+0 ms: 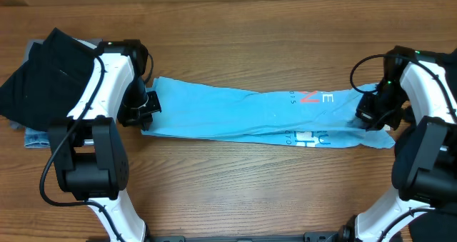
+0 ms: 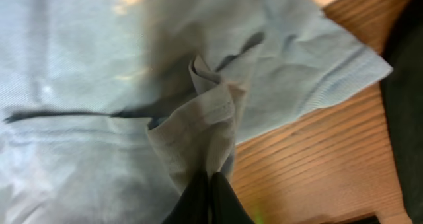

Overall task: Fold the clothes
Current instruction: 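Lower both grippers onto the folded strip and press it flat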

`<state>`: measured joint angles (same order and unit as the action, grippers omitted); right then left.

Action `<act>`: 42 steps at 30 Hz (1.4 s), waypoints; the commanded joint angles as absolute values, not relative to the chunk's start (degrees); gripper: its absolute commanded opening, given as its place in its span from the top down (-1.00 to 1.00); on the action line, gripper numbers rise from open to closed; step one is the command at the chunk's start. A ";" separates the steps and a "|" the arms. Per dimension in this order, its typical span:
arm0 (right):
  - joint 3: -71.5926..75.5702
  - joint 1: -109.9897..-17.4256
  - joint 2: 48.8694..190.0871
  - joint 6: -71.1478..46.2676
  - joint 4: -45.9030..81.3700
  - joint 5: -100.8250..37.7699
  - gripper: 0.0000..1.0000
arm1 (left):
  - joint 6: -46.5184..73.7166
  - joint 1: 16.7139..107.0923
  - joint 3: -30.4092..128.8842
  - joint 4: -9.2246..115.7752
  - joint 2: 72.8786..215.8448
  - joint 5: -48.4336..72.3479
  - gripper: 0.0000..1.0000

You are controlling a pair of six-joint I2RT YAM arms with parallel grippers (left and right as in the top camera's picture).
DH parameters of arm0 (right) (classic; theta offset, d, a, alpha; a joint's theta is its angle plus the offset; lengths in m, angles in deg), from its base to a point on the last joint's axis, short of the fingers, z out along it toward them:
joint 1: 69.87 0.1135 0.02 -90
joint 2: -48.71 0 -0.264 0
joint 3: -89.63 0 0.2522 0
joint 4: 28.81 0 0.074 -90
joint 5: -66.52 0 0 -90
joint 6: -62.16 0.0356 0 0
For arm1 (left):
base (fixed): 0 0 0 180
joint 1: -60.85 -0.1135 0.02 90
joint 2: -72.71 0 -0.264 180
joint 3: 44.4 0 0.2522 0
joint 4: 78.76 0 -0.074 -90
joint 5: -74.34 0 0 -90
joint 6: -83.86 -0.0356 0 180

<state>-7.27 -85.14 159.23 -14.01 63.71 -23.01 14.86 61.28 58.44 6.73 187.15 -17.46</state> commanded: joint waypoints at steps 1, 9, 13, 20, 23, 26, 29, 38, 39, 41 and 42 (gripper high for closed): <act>-5.93 -86.54 158.00 -12.77 63.49 -22.01 0.92 | 15.31 61.63 57.63 6.77 185.84 -19.25 0.92; -5.08 -86.89 158.00 -12.75 63.16 -21.99 0.92 | 15.29 61.63 57.63 7.10 185.84 -19.25 0.92; -5.08 -86.89 158.00 -12.75 63.14 -22.01 0.92 | 15.29 61.63 57.63 7.41 185.84 -19.25 0.92; -5.08 -86.89 158.00 -12.75 63.16 -22.03 0.92 | 15.18 61.63 57.63 8.28 185.84 -19.45 0.61; -5.08 -86.89 158.00 -12.75 63.05 -22.03 0.76 | 15.03 61.63 57.65 8.92 185.84 -20.26 -0.19; -5.10 -86.89 158.00 -12.75 62.55 -22.05 -0.36 | 14.53 61.61 58.85 9.09 185.84 -20.92 -0.52; -5.93 -86.89 158.00 -12.77 62.07 -22.05 -0.58 | 14.37 61.63 62.40 8.48 185.84 -20.98 -0.52; -16.86 -86.89 157.98 -13.95 68.17 -22.05 -0.61 | 10.07 64.43 67.36 12.17 185.86 -11.21 -0.43; -17.45 -86.89 157.98 -14.71 68.91 -22.03 -0.61 | 10.00 65.15 66.88 12.92 185.86 -11.39 -0.39; -17.54 -86.89 157.98 -15.67 69.41 -22.05 -0.61 | 9.37 66.33 65.65 14.42 185.86 -11.36 -0.33; -17.52 -86.89 158.00 -15.65 69.68 -22.05 -0.61 | 9.24 66.94 64.71 15.54 185.86 -11.34 -0.29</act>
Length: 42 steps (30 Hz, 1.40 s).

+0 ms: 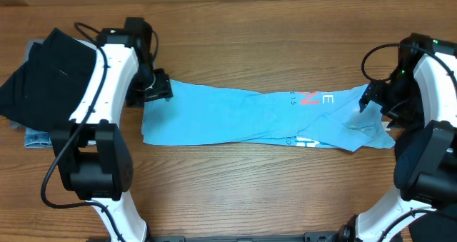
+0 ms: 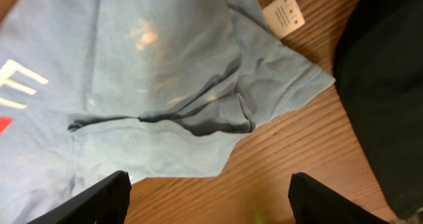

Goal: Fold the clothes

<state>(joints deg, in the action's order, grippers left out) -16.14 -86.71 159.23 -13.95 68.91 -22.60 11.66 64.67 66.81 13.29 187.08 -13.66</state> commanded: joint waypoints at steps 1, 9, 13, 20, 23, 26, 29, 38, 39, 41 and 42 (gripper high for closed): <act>-17.52 -86.89 158.00 -15.65 69.81 -22.05 -0.61 | 9.24 67.57 63.66 16.63 185.86 -11.34 -0.24; -17.50 -86.71 158.00 -20.61 71.56 -29.64 0.92 | 9.24 70.33 51.75 27.74 185.86 -11.34 0.57; -17.43 -86.84 158.00 -20.35 74.44 -29.57 0.92 | 9.22 70.31 48.91 29.37 185.86 -11.36 0.68; -14.22 -87.04 158.00 -17.05 72.28 -29.64 0.92 | 9.02 70.31 46.81 32.33 185.86 -11.36 0.59; -13.72 -86.93 158.00 -17.03 69.63 -31.80 0.84 | 9.00 70.31 46.81 32.39 185.86 -11.41 0.21; -13.72 -85.51 158.00 -23.70 68.54 -37.57 0.71 | 9.02 70.31 46.81 32.57 185.86 -11.41 -0.57; -13.72 -83.48 158.00 -26.60 66.49 -35.69 0.43 | 9.04 70.26 46.81 32.72 185.86 -11.39 -0.80; -13.72 -79.89 158.00 -43.32 56.65 -31.43 0.21 | 9.06 70.26 46.81 32.98 185.86 -11.39 -1.00; -13.72 -79.89 158.02 -44.92 56.06 -32.35 0.22 | 9.06 70.26 46.81 33.00 185.86 -11.36 -1.00; -13.72 -79.89 158.13 -48.35 55.45 -34.31 0.22 | 9.06 70.26 46.81 32.98 185.86 -11.36 -1.00; -13.69 -79.89 158.29 -50.43 55.25 -35.14 0.23 | 9.06 70.26 46.81 33.00 185.86 -11.36 -1.00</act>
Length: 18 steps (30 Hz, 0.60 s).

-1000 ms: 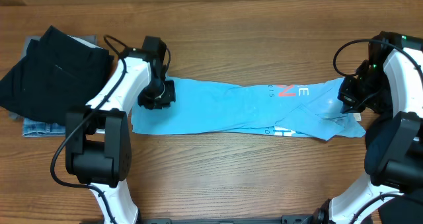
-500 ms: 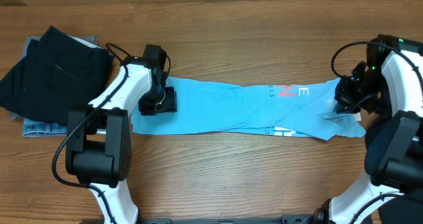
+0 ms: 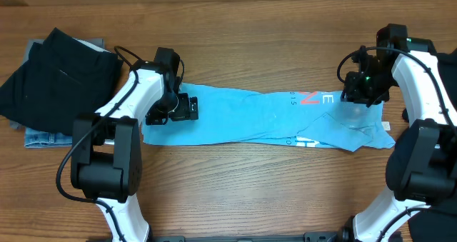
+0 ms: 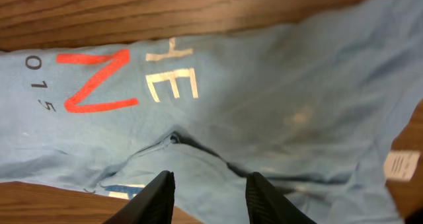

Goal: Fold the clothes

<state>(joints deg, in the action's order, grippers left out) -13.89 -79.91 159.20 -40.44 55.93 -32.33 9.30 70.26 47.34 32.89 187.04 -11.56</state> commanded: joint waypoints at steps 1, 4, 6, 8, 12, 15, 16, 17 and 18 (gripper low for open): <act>-13.69 -79.89 158.44 -52.46 55.05 -36.06 0.23 | 9.06 70.26 46.81 32.98 185.86 -11.39 -1.00; -13.67 -79.89 159.57 -61.97 54.49 -40.46 0.23 | 9.06 70.26 46.81 32.98 185.86 -11.36 -1.00; -13.63 -79.89 160.23 -67.54 54.38 -42.49 0.23 | 9.06 70.26 46.81 33.00 185.86 -11.39 -1.00; -13.63 -79.89 160.60 -69.88 53.98 -44.39 -0.04 | 9.06 70.26 46.81 32.98 185.86 -11.39 -1.00; -13.65 -79.89 160.58 -69.90 53.28 -46.53 -0.25 | 9.06 70.26 46.81 32.98 185.86 -11.36 -1.00; -13.65 -80.15 160.60 -70.34 53.33 -43.93 0.42 | 9.06 70.26 46.81 33.00 185.86 -11.36 -1.00; -13.54 -80.24 160.76 -71.48 53.46 -43.91 0.74 | 9.06 70.26 46.81 33.00 185.86 -11.36 -1.00; -13.32 -80.33 160.82 -72.61 53.55 -44.08 0.76 | 9.06 70.26 46.81 32.98 185.86 -11.39 -1.00; -12.60 -80.33 160.89 -74.12 53.20 -44.17 0.76 | 9.06 70.26 46.81 32.98 185.86 -11.36 -1.00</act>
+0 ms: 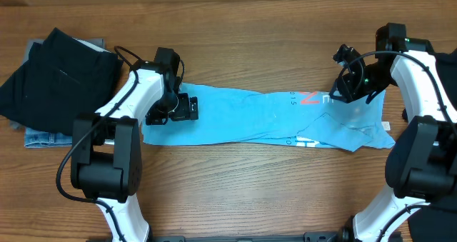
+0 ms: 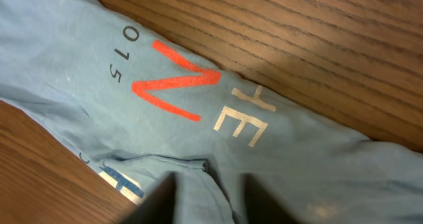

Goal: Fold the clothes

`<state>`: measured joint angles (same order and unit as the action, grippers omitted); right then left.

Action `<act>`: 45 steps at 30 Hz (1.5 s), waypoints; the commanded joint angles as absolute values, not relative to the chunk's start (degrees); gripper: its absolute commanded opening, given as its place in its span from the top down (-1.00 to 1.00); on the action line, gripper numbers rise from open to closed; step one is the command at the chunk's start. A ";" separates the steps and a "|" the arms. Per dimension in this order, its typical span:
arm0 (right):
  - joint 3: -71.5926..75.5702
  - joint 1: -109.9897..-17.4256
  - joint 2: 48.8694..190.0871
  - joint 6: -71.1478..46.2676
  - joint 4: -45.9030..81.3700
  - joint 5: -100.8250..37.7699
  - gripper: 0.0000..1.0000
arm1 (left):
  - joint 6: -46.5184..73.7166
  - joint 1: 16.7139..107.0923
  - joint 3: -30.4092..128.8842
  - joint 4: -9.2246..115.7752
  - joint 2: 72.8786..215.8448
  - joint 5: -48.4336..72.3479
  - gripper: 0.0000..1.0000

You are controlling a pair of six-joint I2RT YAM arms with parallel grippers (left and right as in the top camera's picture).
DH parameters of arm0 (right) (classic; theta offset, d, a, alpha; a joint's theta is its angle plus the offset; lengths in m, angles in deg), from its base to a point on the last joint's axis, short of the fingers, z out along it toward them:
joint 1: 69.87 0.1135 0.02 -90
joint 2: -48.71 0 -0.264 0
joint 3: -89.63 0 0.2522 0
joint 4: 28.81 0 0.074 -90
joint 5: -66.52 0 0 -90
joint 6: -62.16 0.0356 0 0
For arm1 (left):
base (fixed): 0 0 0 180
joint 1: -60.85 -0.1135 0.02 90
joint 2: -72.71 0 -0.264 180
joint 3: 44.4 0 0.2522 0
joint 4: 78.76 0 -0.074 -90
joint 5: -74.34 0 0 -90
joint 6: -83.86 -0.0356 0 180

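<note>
A light blue T-shirt [image 1: 243,117], folded into a long strip, lies across the table's middle. The right wrist view shows its printed letters, a red N [image 2: 175,92] and a white E [image 2: 241,125]. My right gripper [image 2: 211,187] hovers open over the shirt's right part, its blurred fingers [image 2: 165,201] apart with flat cloth below them. From overhead the right gripper [image 1: 343,91] is near the letters. My left gripper [image 1: 186,108] rests on the shirt's left part; its jaws cannot be made out.
A pile of dark folded clothes [image 1: 57,71] sits at the far left on top of a pair of jeans [image 1: 39,137]. The shirt's white tag [image 1: 386,125] sticks out at the right end. Bare wood runs along the near edge.
My right gripper has shifted a little to the left over the shirt, toward the printed letters, and its view has turned. The left arm has not moved.
At first my right gripper was shut on a bunched fold at the shirt's right end, the left one at its left end. Then the right was open, the fold lying flat, and the left at the far left corner. Both then stood further inward.
</note>
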<state>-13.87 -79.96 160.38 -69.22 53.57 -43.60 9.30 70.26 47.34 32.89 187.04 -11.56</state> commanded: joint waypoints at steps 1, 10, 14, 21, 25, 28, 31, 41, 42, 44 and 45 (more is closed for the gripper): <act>-11.68 -80.33 160.91 -74.91 52.54 -44.24 0.75 | 9.06 70.26 46.81 32.98 185.86 -11.36 -1.00; -4.45 -80.22 160.91 -77.64 45.83 -46.05 0.70 | 9.06 70.26 46.81 33.00 185.86 -11.39 -1.00; -3.84 -80.57 160.93 -77.84 45.17 -45.44 0.31 | 9.06 70.26 46.81 33.00 185.86 -11.36 -1.00; 0.45 -80.59 160.93 -77.84 41.63 -45.88 -0.02 | 9.06 70.26 46.81 32.98 185.86 -11.36 -1.00; 1.67 -80.48 160.93 -77.81 40.54 -46.16 0.03 | 9.06 70.26 46.81 33.00 185.86 -11.39 -1.00; 1.67 -80.48 160.93 -77.81 40.78 -46.31 0.07 | 9.06 70.26 46.81 33.00 185.86 -11.39 -1.00; 1.67 -80.48 160.93 -77.81 40.76 -46.99 0.09 | 9.06 70.26 46.81 32.98 185.86 -11.39 -1.00; 3.60 -80.48 160.93 -77.84 39.71 -48.74 0.18 | 9.06 70.26 46.81 33.00 185.86 -11.36 -1.00; 4.10 -80.48 160.93 -77.86 39.21 -48.85 0.18 | 9.06 70.26 46.81 33.00 185.86 -11.39 -1.00; 4.51 -80.48 160.93 -78.91 39.01 -48.89 0.19 | 9.06 70.26 46.81 33.00 185.86 -11.39 -1.00; 4.56 -80.48 160.93 -79.08 39.01 -48.89 0.24 | 9.06 70.26 46.81 32.98 185.86 -11.36 -1.00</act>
